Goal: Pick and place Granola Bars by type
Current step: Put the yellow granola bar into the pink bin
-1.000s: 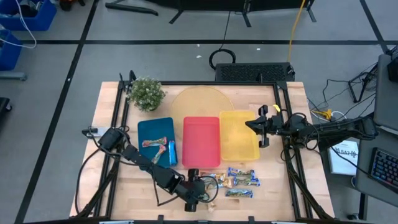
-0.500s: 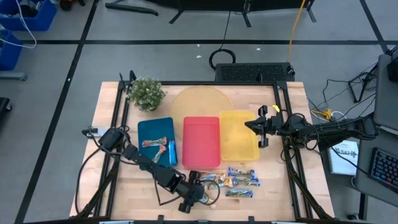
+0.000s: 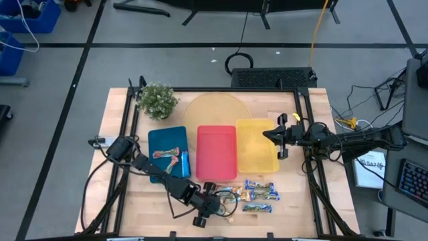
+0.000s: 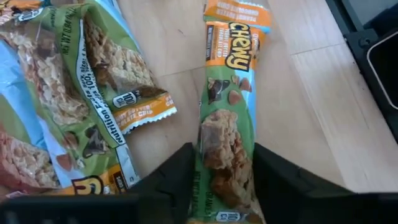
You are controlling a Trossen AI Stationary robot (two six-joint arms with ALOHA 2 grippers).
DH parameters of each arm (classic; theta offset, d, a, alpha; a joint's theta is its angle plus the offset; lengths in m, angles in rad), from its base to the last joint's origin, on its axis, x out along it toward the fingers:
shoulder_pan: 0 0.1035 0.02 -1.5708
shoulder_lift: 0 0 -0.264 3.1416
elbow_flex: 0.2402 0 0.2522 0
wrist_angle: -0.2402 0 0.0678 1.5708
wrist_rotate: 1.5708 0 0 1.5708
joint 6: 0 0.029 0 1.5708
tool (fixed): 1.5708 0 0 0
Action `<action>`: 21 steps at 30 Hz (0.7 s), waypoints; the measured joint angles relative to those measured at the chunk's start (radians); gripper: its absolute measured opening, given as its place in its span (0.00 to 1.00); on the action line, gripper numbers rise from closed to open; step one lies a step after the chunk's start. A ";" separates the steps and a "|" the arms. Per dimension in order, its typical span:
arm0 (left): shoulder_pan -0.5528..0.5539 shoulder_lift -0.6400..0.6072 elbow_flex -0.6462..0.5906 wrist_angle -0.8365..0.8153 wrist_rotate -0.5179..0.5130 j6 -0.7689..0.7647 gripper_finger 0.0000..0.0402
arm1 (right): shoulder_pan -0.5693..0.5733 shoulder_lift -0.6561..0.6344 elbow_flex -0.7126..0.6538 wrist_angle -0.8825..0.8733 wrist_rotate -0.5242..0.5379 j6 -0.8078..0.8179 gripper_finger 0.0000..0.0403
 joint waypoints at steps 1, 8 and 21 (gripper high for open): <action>0.000 -0.001 0.000 0.000 0.002 -0.007 0.31 | 0.000 0.000 0.000 -0.001 0.000 0.000 0.00; 0.003 -0.007 -0.002 0.055 0.075 0.014 0.20 | 0.000 0.002 0.000 -0.023 -0.001 0.034 0.00; 0.035 -0.260 -0.004 0.017 -0.095 0.044 0.16 | 0.000 0.011 0.000 -0.022 0.000 0.035 0.00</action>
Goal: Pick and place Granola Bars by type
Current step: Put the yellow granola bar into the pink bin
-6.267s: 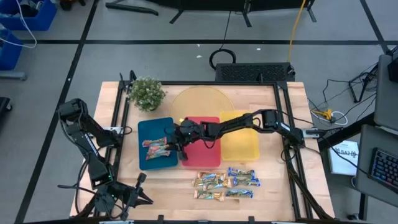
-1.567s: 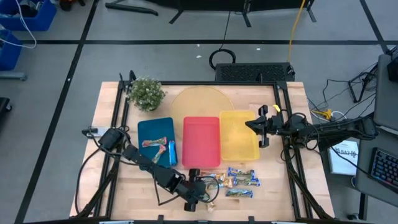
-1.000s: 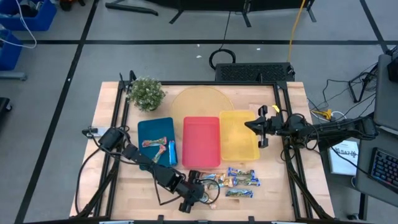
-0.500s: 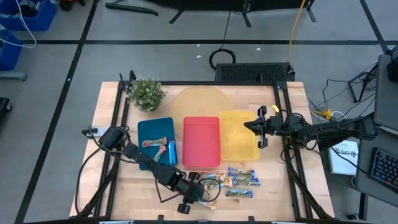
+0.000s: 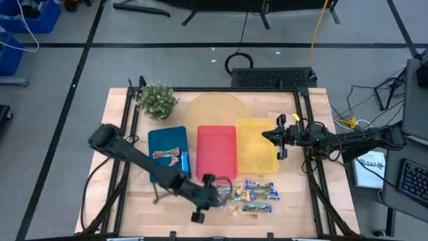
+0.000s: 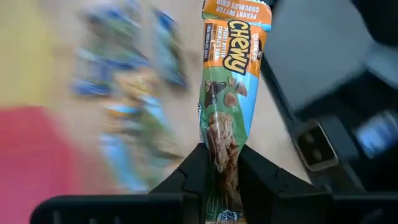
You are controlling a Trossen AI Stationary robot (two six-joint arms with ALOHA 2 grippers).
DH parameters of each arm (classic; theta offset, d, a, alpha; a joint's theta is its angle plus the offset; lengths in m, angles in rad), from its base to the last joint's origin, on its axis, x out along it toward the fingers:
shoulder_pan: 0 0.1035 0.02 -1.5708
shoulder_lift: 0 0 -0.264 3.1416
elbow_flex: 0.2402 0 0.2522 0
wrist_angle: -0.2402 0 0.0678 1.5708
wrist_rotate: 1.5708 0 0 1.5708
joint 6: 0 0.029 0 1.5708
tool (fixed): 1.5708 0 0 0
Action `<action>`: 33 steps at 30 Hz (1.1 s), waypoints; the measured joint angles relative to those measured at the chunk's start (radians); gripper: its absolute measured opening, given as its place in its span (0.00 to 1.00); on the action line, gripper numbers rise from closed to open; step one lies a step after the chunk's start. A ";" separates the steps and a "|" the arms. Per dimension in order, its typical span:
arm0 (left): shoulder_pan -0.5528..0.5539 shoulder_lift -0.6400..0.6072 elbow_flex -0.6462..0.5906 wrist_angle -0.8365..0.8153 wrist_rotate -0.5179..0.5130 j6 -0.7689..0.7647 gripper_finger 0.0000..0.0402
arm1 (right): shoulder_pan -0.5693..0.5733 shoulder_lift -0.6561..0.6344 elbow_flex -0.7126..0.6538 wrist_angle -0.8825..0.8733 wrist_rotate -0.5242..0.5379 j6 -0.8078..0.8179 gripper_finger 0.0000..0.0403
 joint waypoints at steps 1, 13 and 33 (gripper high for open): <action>0.009 -0.037 0.000 -0.031 -0.039 0.000 0.16 | 0.000 0.000 0.000 0.001 0.000 0.000 0.00; 0.278 -0.221 0.003 -0.429 -0.309 -0.049 0.13 | 0.000 0.002 0.000 0.001 0.000 -0.005 0.00; 0.478 0.113 0.002 -0.435 -0.134 0.021 0.15 | 0.000 0.002 0.000 -0.027 0.000 -0.007 0.00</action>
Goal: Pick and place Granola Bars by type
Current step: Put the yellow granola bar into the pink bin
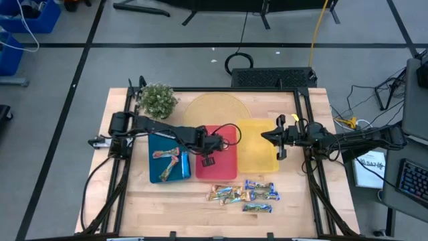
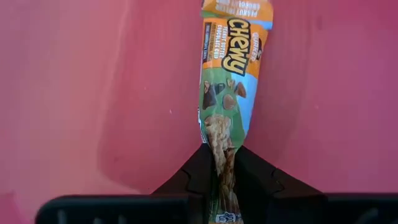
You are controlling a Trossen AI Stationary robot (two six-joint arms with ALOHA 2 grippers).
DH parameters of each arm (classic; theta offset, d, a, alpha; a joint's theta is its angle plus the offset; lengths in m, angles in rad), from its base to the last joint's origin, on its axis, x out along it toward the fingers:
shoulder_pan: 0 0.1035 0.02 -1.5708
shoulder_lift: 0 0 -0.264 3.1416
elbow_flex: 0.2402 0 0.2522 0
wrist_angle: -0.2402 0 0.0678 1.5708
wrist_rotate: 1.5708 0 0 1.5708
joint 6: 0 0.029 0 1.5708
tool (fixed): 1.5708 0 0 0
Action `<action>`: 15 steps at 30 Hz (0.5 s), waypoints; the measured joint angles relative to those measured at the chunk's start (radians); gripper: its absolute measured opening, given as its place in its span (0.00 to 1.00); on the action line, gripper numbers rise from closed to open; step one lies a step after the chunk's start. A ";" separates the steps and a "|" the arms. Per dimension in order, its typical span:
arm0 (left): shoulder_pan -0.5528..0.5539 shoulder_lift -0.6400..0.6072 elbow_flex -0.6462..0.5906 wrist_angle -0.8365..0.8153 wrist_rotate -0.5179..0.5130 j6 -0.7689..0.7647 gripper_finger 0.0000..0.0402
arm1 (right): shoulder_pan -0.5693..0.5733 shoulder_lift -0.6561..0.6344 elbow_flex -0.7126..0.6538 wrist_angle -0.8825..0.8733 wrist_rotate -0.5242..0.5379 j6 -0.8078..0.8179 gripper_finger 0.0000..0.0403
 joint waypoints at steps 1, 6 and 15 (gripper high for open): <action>0.002 0.005 0.000 0.000 0.005 0.000 0.14 | 0.000 0.000 0.000 0.001 0.000 0.000 0.00; 0.001 0.005 0.000 -0.004 0.030 -0.035 0.14 | 0.000 0.000 0.000 0.001 0.000 0.000 0.00; -0.008 -0.093 0.000 -0.023 0.031 0.002 0.39 | 0.000 0.000 0.000 0.001 0.000 -0.027 0.00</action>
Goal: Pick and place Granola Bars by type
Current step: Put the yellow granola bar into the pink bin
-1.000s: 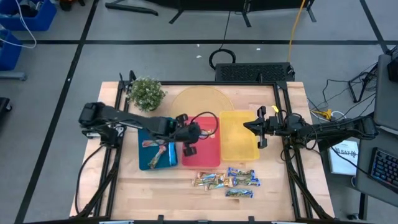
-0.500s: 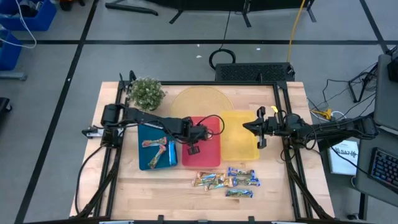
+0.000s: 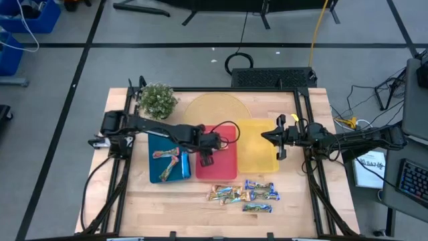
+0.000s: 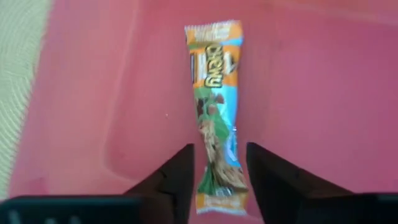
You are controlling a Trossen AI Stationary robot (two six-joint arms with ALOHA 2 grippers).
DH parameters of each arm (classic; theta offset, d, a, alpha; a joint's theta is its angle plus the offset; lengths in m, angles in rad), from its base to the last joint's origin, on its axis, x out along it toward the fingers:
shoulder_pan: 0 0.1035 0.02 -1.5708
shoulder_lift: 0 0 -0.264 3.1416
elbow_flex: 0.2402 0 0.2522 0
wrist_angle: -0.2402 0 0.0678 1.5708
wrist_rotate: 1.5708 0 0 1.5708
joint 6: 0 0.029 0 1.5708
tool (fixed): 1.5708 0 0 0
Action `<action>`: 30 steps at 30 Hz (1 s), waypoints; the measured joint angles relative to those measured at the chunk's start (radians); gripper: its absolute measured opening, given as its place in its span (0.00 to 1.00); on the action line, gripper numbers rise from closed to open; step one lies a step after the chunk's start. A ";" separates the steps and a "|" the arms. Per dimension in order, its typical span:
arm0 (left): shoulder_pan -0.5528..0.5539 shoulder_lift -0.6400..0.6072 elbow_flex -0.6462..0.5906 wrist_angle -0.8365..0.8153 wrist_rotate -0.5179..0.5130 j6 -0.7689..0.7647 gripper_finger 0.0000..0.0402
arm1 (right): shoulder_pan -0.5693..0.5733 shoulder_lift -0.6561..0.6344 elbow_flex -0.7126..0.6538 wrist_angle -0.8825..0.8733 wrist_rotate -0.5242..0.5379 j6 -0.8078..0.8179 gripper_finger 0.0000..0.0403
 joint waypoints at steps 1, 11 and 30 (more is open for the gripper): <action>0.000 -0.018 0.000 -0.003 0.001 0.000 0.42 | 0.000 0.000 0.000 0.002 0.000 0.000 0.00; -0.138 -0.177 0.001 0.155 0.056 0.004 0.54 | 0.000 0.000 0.000 0.009 0.001 -0.002 0.00; -0.458 -0.146 0.000 0.234 -0.110 -0.080 0.38 | 0.000 0.004 0.000 0.040 0.004 -0.002 0.00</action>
